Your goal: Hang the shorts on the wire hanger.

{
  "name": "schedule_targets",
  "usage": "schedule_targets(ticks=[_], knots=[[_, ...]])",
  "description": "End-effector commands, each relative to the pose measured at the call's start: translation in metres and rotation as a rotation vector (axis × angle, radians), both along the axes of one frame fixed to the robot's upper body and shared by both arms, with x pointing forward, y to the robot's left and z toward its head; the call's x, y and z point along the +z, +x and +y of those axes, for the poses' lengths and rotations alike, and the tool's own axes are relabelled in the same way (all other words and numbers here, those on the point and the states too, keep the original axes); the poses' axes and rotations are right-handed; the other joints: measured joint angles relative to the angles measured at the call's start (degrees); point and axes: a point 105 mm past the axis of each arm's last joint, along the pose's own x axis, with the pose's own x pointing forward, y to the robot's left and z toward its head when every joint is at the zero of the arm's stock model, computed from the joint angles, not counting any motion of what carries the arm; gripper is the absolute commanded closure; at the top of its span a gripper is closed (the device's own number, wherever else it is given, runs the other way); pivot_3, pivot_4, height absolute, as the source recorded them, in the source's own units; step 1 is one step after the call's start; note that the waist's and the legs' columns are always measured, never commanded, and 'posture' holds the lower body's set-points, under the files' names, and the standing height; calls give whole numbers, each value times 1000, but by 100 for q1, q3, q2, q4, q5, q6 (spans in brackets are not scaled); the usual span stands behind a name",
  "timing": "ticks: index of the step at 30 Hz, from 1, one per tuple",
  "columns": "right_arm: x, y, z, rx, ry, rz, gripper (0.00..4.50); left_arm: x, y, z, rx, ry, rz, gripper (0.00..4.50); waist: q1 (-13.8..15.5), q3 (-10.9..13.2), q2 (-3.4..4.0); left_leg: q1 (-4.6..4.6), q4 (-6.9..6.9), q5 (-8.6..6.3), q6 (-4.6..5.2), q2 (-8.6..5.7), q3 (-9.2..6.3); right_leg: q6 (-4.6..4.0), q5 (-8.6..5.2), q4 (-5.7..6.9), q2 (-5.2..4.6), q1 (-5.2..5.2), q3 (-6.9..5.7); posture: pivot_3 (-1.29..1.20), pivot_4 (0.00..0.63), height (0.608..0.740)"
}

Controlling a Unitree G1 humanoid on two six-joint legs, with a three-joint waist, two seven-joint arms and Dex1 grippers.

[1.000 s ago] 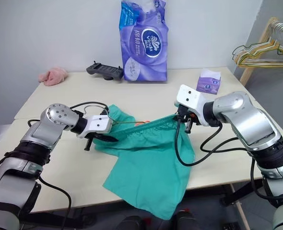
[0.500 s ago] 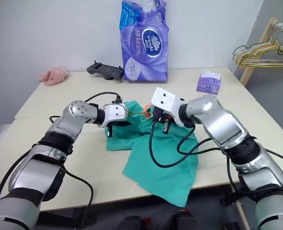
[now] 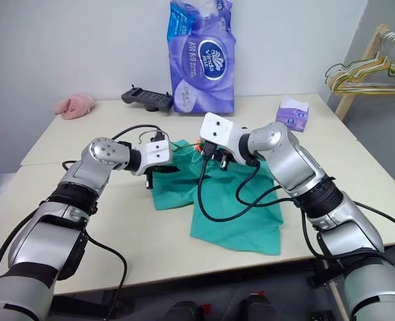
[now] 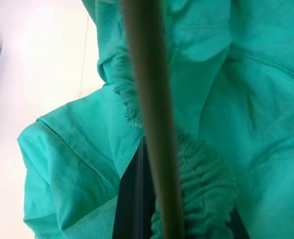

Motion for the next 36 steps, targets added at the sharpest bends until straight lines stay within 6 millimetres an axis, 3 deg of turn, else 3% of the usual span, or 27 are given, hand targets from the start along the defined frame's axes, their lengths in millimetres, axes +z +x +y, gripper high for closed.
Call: schedule_targets(ticks=[1, 2, 8, 12, 15, 20, 22, 24, 31, 36], knots=[[46, -9, 2, 42, 48, -119, 1694, 16, 1, -3, -22, -12, -55, 4500, 2, 0, 0, 0, 0, 0, 0, 0, 0, 0, 0, 0, 0, 0, 0, 53, 43, 740], [52, -12, 2, 48, 56, -118, 1360, 16, 1, -3, -21, -12, -55, 4500, 3, 0, 0, 0, 0, 0, 0, 0, 1, 0, 0, 0, 0, 0, 0, 53, 43, 740], [73, -20, -10, 48, 75, -121, 1360, 13, -1, -2, -24, -8, -45, 4500, 13, 1, 1, 1, -1, 0, 0, 0, -2, 0, 0, -2, 0, 1, -3, 46, 51, 740], [85, -20, -30, 6, 75, -124, 1360, 13, -1, -3, -24, -4, -46, 4500, 20, 1, 1, 1, 0, 0, 0, -2, -2, 0, 0, -2, -1, 2, -3, 41, 54, 740], [73, -11, -53, -35, 5, -104, 1360, 13, -1, -4, -27, -2, -48, 4500, 20, 1, 1, 2, 0, 0, 0, -4, 0, 0, -1, -4, -3, 3, -3, 39, 54, 740], [54, -5, -76, -49, -81, -68, 1360, 14, 0, -5, -31, 0, -51, 4500, 16, 1, 1, 2, -1, 0, 0, -3, 1, 1, -1, -6, -1, 3, -2, 43, 54, 740], [27, 2, -100, -63, -237, -64, 1360, 16, 0, -4, -32, 2, -54, 4500, 16, 1, 0, 2, -2, 0, 0, -3, 2, 1, -1, -6, -1, 2, -2, 45, 54, 740], [13, 5, -109, -58, -314, -65, 1360, 16, 0, -3, -32, 3, -55, 4500, 16, 1, 0, 2, -2, 0, 1, -2, 2, 2, -1, -10, 1, 4, -3, 47, 54, 740], [-7, 20, -76, 20, -376, -124, 1360, 16, -1, -5, -38, 4, -56, 4500, -72, 2, 2, 8, -8, 0, 0, 12, 10, 0, -2, -3, 14, 0, 5, 56, 51, 740], [2, 30, -54, 48, -388, -193, 1360, 17, -3, -5, -39, 2, -55, 4500, -61, 2, 3, 4, -7, 0, 0, 5, 6, -1, -1, -4, 12, -1, 3, 72, 52, 740]])
